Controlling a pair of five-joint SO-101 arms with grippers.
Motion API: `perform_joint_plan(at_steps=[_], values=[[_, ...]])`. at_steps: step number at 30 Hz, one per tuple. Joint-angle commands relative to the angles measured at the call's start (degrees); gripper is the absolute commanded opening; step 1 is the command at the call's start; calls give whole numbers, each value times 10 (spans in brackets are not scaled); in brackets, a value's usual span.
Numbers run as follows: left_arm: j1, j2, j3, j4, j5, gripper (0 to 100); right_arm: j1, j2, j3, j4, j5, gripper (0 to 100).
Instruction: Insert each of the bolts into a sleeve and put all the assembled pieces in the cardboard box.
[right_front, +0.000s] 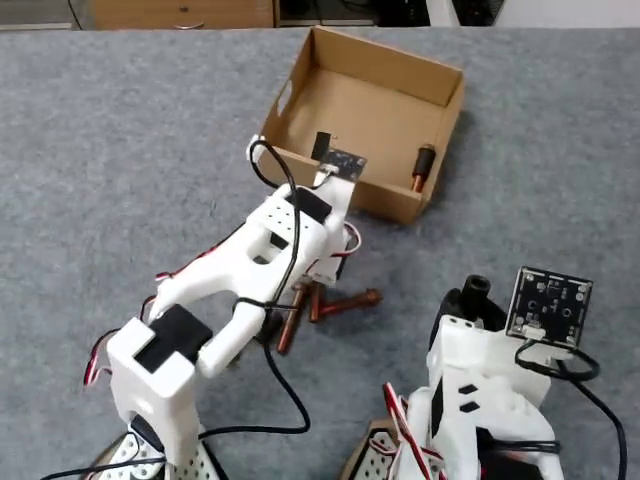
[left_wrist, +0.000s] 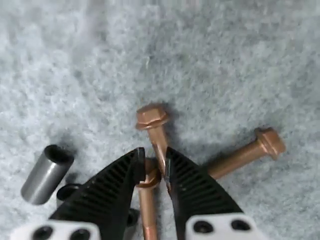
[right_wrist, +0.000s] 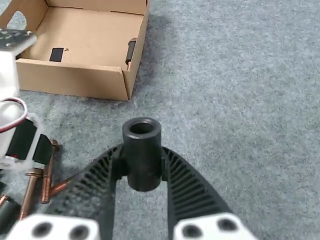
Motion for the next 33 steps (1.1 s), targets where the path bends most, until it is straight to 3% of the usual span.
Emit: perform_joint_plan(at_steps=[1,12,15,17,22,28,33], values=[[-9,22,-24,-12,-1,85,3,-2,2,-17,-1,1],[-8,40,-26,-25,-1,80,3,-4,2,-17,-1,1],[-8,35,-31,-22,-1,12,3,-4,2,-17,-2,1],[-8,34,-45,-15,0,19,3,-4,2,-17,-3,1],[-9,33,-149,76,5,18,3,-3,2,-17,-4,1],[-9,7,-403,255,40,18,2,-1,3,-28,-1,1],[-10,-34,-589,355,40,18,-45,-1,9,-74,-1,1]])
